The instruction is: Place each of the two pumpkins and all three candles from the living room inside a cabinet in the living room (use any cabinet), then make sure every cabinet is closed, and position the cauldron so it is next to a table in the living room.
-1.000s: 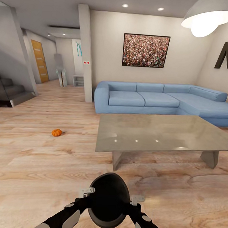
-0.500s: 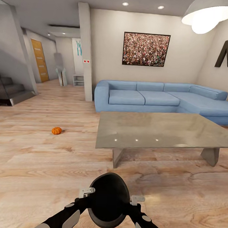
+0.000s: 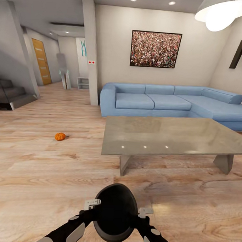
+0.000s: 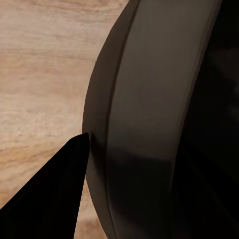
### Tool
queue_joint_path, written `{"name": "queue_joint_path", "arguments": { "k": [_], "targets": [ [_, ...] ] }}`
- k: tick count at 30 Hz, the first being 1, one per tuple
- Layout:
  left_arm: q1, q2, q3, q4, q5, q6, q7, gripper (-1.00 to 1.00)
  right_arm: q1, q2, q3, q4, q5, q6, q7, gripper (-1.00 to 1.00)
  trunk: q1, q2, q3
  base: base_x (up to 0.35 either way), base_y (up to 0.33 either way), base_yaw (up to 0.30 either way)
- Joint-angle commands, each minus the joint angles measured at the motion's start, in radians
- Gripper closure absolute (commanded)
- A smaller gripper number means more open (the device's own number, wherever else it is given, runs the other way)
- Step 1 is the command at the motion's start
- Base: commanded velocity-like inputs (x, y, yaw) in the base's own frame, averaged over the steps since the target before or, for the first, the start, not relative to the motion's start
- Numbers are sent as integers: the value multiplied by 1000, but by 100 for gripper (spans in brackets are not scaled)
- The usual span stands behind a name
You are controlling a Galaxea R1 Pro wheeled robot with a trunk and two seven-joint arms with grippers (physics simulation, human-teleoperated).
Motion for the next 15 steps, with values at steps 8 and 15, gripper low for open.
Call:
{"name": "queue_joint_path", "arguments": {
  "k": [8,15],
  "targets": [
    [0,3,-7,-1,-5,-55,37,100,-2,1,-17,-15,-41,-5,32,100,0,0,-1,92,0,0],
    [0,3,-7,-1,-5,-55,37,100,-2,0,-17,-15,-41,-5,32,100,0,0,-1,249,0,0]
  ]
}}
